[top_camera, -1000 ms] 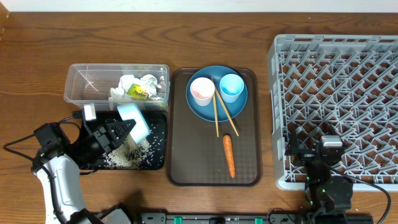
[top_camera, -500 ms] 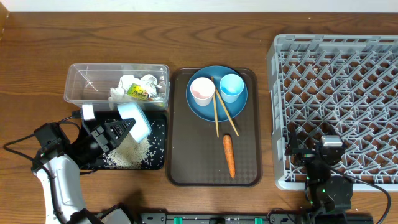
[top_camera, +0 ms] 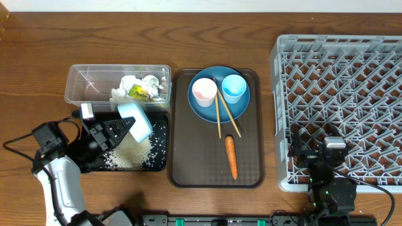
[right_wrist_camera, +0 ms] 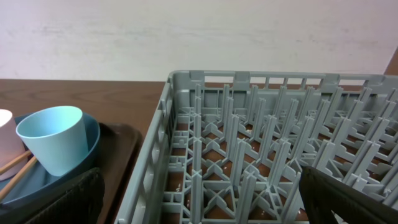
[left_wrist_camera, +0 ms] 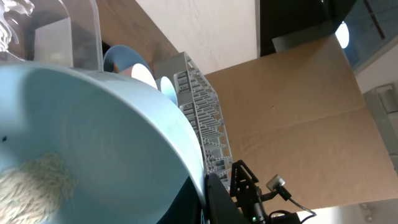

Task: Sort waste into correct bins and load items into the dishwasher rack
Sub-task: 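Tilt the bowl with left gripper to pour rice onto black tray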

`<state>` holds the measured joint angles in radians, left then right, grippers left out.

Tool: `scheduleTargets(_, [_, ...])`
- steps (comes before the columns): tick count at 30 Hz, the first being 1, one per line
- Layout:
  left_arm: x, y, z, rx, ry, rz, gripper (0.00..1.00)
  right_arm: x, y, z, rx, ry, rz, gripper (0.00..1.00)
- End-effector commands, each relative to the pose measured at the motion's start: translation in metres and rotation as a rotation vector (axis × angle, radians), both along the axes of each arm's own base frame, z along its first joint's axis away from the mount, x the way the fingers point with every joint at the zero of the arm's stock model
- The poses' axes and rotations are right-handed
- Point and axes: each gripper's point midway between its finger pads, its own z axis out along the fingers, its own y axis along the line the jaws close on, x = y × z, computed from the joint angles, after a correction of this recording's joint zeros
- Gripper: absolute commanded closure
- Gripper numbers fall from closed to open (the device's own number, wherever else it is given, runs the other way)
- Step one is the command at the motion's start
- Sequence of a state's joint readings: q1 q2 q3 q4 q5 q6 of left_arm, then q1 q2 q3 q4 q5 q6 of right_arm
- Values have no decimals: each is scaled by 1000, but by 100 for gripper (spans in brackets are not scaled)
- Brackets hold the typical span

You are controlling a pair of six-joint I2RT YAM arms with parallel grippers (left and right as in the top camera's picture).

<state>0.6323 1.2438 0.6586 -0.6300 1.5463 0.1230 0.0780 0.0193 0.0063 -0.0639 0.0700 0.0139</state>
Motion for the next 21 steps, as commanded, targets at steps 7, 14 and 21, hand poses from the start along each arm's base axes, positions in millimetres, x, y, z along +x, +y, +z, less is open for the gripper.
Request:
scheduleTargets(7, [1, 2, 4, -90, 75, 6, 94, 0, -3, -1, -8, 4, -13, 1])
scheduleTargets(14, [4, 3, 5, -63, 38, 2, 94, 0, -3, -1, -8, 4, -13, 1])
scheduleTargets(21, [9, 5, 3, -2, -24, -3, 94, 0, -3, -1, -8, 4, -13, 1])
